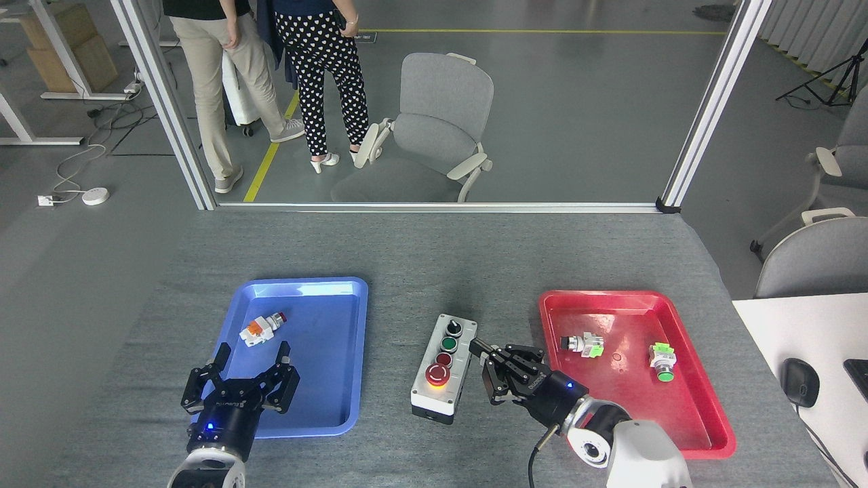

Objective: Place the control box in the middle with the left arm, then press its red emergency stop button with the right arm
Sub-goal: 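Reach the right gripper to the control box and press its red button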

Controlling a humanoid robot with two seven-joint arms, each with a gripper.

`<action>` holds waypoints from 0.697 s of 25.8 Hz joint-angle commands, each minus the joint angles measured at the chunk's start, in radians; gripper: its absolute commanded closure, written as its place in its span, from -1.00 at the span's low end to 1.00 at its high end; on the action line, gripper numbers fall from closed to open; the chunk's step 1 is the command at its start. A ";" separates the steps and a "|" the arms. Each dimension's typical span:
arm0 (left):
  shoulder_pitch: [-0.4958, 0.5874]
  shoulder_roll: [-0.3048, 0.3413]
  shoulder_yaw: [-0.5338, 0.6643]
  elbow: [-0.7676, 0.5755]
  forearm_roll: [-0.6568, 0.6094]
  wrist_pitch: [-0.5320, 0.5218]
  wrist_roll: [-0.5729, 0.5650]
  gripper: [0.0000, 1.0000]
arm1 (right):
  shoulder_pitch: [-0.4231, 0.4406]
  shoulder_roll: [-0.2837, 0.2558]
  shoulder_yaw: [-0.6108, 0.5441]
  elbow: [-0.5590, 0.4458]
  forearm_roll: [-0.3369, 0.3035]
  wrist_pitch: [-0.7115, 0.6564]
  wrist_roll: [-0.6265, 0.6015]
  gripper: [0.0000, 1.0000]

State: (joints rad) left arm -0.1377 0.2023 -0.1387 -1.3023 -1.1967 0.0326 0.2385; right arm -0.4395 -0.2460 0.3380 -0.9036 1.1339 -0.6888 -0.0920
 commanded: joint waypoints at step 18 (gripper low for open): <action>0.003 0.019 0.019 -0.008 -0.001 0.000 0.005 -0.97 | -0.010 0.062 0.065 0.088 -0.003 0.005 -0.005 1.00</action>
State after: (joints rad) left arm -0.1354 0.2195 -0.1218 -1.3077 -1.1981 0.0335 0.2462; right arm -0.4495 -0.1875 0.4035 -0.8229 1.1318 -0.6867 -0.0973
